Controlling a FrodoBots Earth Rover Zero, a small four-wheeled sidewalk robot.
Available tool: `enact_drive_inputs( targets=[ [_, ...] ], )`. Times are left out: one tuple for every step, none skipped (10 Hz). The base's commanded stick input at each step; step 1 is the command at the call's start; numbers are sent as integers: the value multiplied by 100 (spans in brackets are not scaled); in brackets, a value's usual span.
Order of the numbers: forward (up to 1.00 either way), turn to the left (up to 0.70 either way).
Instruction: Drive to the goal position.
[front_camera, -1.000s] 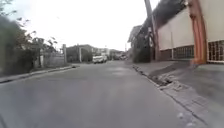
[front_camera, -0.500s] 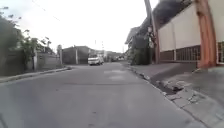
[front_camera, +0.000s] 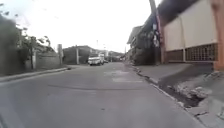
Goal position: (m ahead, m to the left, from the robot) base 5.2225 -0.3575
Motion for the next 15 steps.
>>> enact_drive_inputs(
  targets=[
    [100,1],
    [100,1],
    [100,1],
    [100,1],
    [100,1],
    [100,1],
    [100,1],
    [100,1],
    [100,1],
    [100,1],
    [100,-39],
    [100,-39],
    [100,-39],
    [100,-39],
    [100,-39]
  ],
)
